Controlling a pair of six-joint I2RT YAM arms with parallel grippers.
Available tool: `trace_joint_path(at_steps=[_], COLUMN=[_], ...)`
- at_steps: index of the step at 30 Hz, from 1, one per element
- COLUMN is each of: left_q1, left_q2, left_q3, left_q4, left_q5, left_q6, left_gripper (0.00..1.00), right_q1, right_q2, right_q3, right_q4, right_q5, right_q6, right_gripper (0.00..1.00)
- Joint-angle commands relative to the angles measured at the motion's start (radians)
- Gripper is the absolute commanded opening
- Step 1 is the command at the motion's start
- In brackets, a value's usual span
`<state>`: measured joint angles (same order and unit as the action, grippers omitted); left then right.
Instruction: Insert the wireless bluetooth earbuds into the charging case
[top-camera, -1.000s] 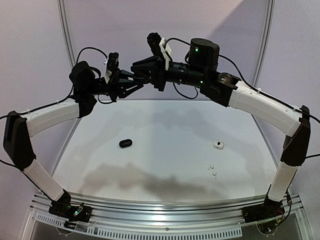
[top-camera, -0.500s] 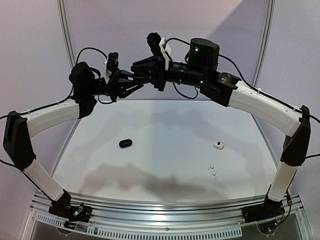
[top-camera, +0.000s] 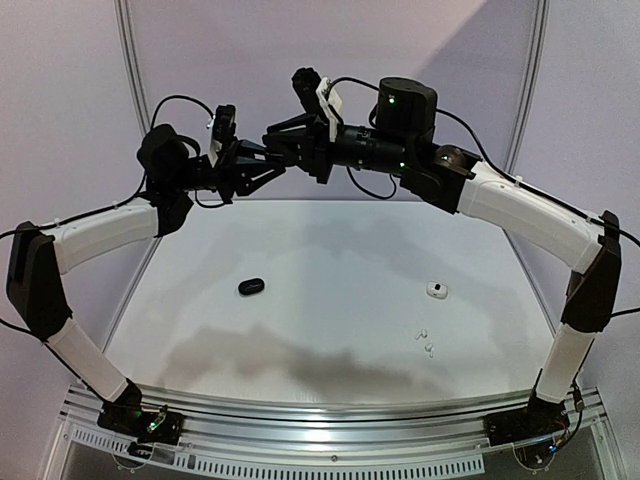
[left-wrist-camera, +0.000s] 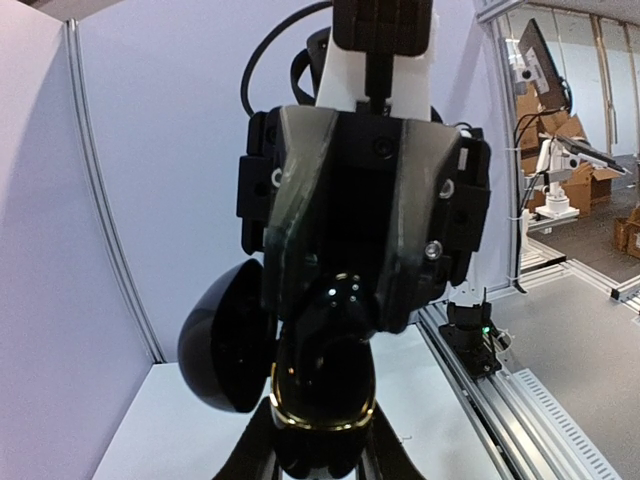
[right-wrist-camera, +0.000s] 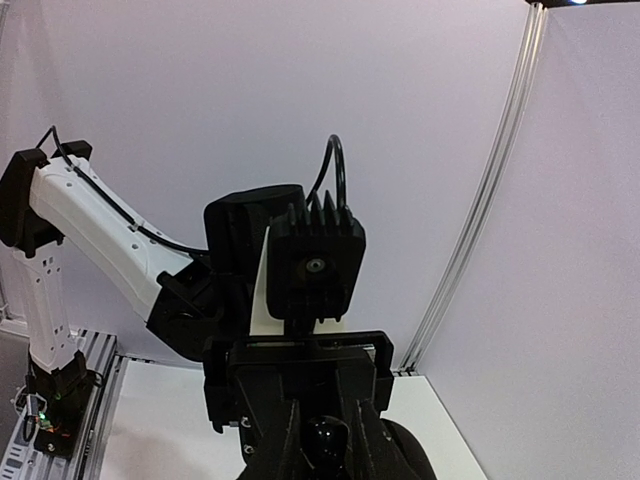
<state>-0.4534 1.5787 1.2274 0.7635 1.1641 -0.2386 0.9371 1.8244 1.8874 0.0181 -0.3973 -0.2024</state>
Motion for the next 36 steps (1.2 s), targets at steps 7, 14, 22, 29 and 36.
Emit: trace_joint_path(at_steps=[7, 14, 22, 29, 36], left_q1=[0.002, 0.002, 0.002, 0.002, 0.014], left_q2=[-0.030, -0.031, -0.031, -0.028, -0.028], left_q3=[0.007, 0.006, 0.004, 0.003, -0.003], left_q4=[0.048, 0.051, 0.049, 0.032, -0.207], left_q5=[0.009, 0.011, 0.016, 0.009, -0.097], left_q6=[-0.010, -0.015, -0.023, -0.044, 0.017], left_gripper=[0.00, 0.00, 0.00, 0.00, 0.00], right_q1=[0.004, 0.004, 0.004, 0.004, 0.004], right_q2=[0.034, 0.046, 0.055, 0.061, 0.027], right_q3=[0.021, 0.033, 0.047, 0.071, 0.088], right_q4=[-0.110, -0.132, -0.138, -0.145, -0.086], right_q5=[0.034, 0.051, 0.062, 0.056, -0.064], right_q6=[-0.007, -0.004, -0.008, -0.006, 0.024], right_gripper=[0.19, 0.22, 0.23, 0.27, 0.33])
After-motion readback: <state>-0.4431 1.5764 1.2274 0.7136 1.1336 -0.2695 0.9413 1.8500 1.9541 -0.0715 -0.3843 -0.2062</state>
